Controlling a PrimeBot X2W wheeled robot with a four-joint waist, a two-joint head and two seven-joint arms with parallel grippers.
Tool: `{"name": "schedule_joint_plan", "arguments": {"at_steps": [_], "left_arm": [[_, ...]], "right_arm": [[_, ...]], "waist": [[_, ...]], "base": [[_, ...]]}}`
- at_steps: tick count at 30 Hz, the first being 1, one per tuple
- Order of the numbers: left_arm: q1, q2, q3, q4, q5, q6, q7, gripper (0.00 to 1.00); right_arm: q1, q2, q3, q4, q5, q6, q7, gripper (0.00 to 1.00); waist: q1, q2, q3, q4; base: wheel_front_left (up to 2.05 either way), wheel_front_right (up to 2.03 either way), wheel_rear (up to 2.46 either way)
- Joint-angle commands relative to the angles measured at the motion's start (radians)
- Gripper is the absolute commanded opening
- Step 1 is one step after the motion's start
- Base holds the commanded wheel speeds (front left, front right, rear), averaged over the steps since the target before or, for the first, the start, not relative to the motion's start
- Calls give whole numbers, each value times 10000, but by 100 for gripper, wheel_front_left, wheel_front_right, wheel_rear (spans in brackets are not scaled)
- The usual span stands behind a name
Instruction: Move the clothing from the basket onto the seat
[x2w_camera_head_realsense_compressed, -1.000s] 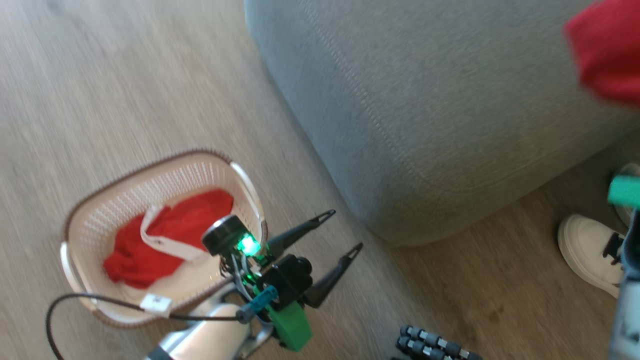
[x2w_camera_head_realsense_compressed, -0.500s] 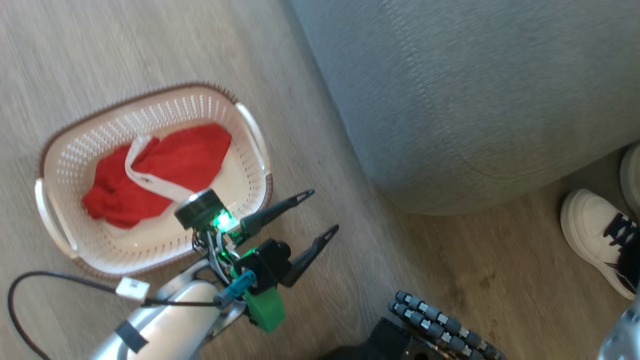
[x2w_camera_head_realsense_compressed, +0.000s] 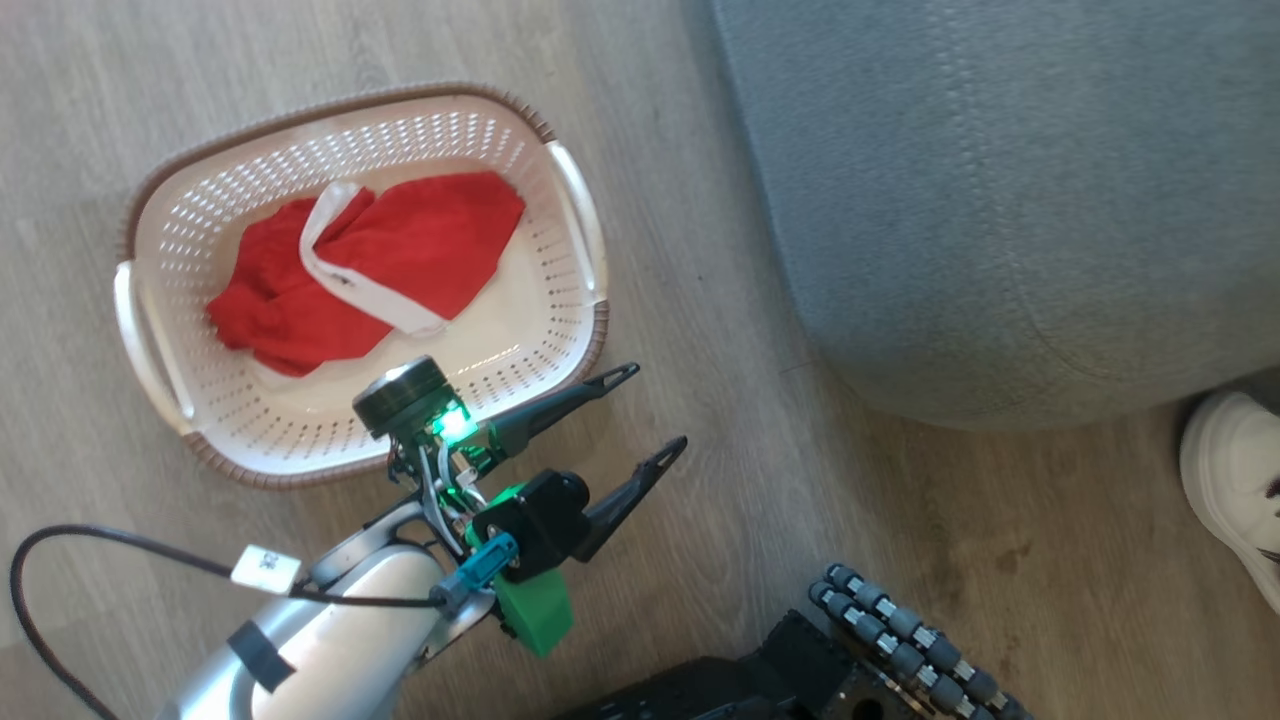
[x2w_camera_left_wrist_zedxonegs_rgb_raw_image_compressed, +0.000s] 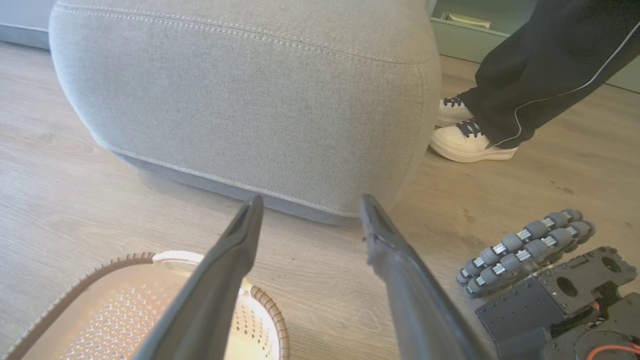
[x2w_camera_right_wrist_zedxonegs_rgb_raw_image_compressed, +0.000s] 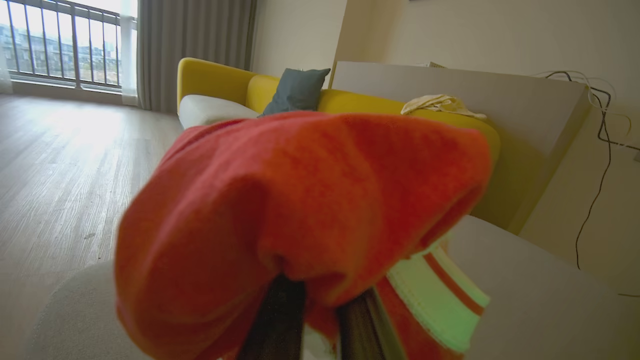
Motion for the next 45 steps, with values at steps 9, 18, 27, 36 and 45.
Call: {"name": "schedule_joint_plan", "arguments": {"at_steps": [9,18,27,36,45], "left_arm": [[-179,139,212,-445,27,-8,-48,100],[-273,8,205,-491,74,-8,-48,100],[-422,-71,318,-446,77,-8,-48,100],[-405,-139,326,-362,60,-8,-48,100],[-389,-479,339,-278,40,-8,-48,100]], "right_arm": [[-1176,-622,-980,2105,-205,21,-49,0],[-1338,-652,-1121,3332,-496,21,-49,0],[-1079,-558,-915,4139,-920,21,-49,0],[-1088,-516,-1412,4520,-1167,21,-49,100],[-539,-619,-1926,4276,-1540,21,-49,100]], "waist": [[-1,0,594,481],[-1,0,892,739],[-1,0,962,820],[-1,0,752,780],[-1,0,11,848]], "base": [[0,0,0],[0,0,0],[0,0,0],[0,0,0],[0,0,0]]}}
